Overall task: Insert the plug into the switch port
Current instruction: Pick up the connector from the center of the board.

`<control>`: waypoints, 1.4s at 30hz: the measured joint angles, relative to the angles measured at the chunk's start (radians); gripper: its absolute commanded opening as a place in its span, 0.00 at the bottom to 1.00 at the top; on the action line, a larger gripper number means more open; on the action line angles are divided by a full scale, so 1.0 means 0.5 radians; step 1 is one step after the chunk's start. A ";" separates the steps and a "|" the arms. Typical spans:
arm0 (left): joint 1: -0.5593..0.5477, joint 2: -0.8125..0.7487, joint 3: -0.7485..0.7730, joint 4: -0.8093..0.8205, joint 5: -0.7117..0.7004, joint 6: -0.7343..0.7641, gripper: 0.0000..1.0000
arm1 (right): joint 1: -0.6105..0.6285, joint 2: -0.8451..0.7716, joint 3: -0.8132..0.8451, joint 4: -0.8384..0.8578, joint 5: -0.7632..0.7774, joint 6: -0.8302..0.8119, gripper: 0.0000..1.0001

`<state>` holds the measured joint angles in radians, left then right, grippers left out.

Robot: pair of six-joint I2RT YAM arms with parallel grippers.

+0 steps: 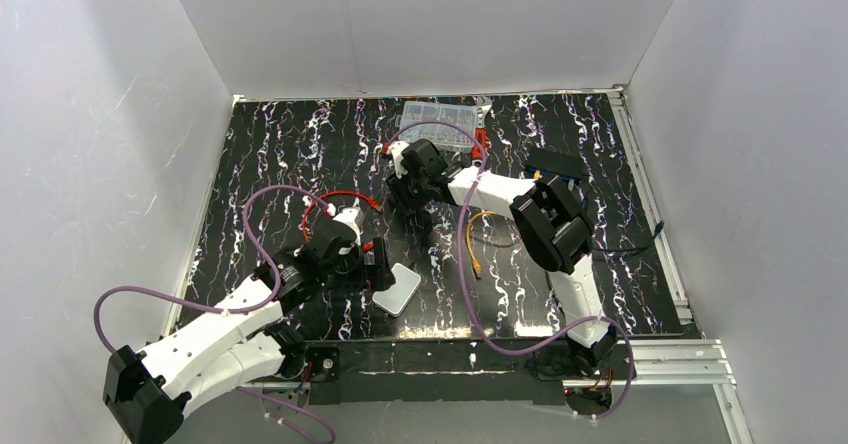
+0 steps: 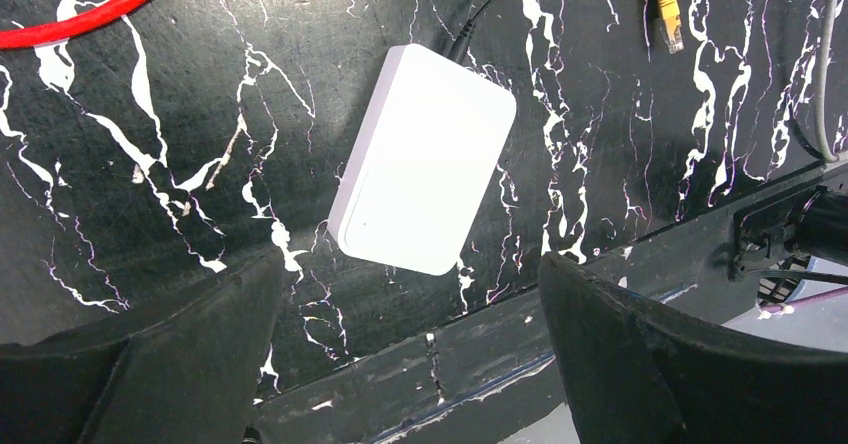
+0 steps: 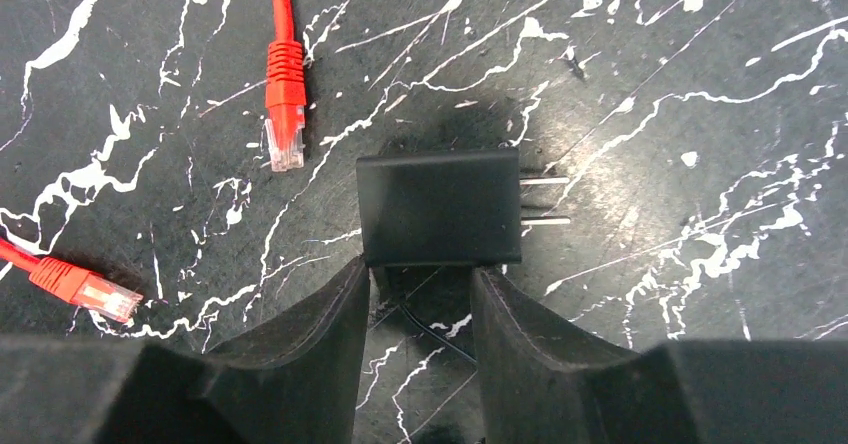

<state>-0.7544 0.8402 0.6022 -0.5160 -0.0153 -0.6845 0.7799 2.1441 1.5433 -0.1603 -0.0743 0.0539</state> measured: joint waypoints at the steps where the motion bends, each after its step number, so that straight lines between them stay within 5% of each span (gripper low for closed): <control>1: 0.000 0.000 0.000 -0.003 0.000 0.000 0.98 | -0.009 0.000 0.012 -0.009 -0.011 -0.005 0.58; 6: 0.001 -0.007 0.038 -0.060 -0.013 0.001 0.98 | -0.040 -0.040 0.027 -0.018 -0.030 -0.049 0.72; 20: 0.015 -0.062 0.242 -0.166 -0.265 0.077 0.98 | -0.087 -0.873 -0.353 0.202 -0.153 -0.095 0.80; 27: 0.090 0.203 0.253 -0.071 -0.409 0.182 0.98 | -0.276 -1.160 -0.826 0.403 -0.522 0.140 0.82; 42: 0.359 0.795 0.222 0.421 -0.412 0.337 0.82 | -0.119 -1.966 -1.404 0.475 -0.536 0.203 0.84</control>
<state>-0.5748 1.2377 0.7132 -0.3055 -0.2215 -0.5158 0.7204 1.1612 0.8415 0.0771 -0.3422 0.1555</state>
